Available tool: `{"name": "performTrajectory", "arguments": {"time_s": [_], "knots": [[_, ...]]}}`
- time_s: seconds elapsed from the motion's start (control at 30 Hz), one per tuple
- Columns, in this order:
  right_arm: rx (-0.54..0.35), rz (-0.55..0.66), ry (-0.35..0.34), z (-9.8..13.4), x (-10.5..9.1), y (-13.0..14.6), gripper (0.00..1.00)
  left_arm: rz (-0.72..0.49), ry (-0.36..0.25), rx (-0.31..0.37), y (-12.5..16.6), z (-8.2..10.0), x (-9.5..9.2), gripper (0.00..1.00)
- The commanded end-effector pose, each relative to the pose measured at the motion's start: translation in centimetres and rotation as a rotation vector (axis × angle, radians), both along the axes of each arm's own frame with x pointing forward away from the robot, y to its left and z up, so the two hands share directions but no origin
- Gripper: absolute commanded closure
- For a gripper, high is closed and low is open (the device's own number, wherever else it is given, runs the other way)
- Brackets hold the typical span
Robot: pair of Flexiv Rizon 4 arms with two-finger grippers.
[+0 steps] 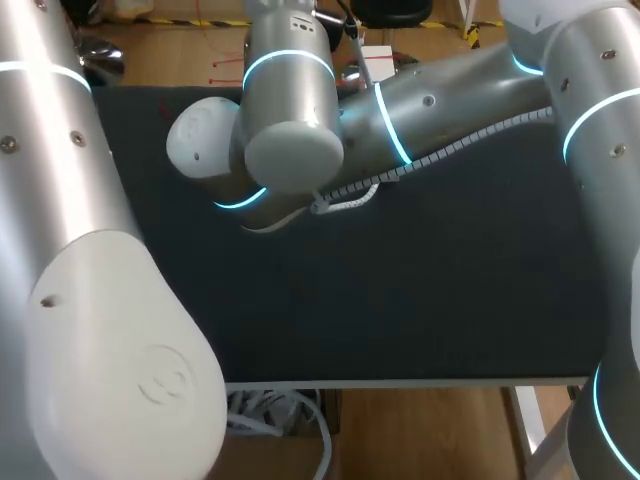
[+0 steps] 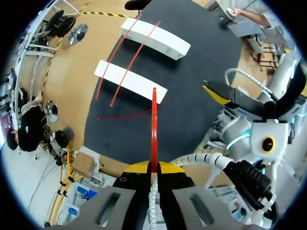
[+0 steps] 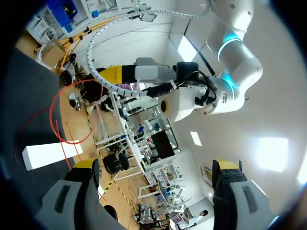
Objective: Grab the tape and strap the tape.
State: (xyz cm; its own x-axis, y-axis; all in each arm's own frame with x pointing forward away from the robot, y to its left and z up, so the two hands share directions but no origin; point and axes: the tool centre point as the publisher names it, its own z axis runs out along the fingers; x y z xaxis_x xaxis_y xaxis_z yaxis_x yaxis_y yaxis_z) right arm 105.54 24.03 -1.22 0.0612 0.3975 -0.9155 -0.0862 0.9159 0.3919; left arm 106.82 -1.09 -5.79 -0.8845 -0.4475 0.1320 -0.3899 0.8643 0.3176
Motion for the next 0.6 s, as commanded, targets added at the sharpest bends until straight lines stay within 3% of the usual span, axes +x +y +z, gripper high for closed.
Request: {"name": "performTrajectory", "arguments": {"time_s": [0.03, 0.07, 0.1, 0.13, 0.6], "knots": [[-0.002, 0.001, 0.006, 0.24, -0.04, -0.05, 0.0, -0.001, -0.028, -0.02, 0.67, -1.02, -1.35, 1.0], [-0.002, 0.001, 0.006, 0.24, -0.04, -0.05, 0.0, -0.004, -0.024, -0.017, 0.8, -1.08, -1.37, 1.0], [-0.002, 0.001, 0.006, 0.24, -0.04, -0.05, 0.0, 0.012, -0.017, -0.021, 1.06, -1.15, -1.33, 0.69], [-0.002, 0.001, 0.006, 0.24, -0.04, -0.05, 0.0, 0.012, -0.017, -0.021, 1.06, -1.15, -1.33, 0.0], [-0.002, 0.001, 0.006, 0.24, -0.04, -0.05, 0.0, 0.012, -0.017, -0.021, 1.06, -1.15, -1.33, 0.0]]}}
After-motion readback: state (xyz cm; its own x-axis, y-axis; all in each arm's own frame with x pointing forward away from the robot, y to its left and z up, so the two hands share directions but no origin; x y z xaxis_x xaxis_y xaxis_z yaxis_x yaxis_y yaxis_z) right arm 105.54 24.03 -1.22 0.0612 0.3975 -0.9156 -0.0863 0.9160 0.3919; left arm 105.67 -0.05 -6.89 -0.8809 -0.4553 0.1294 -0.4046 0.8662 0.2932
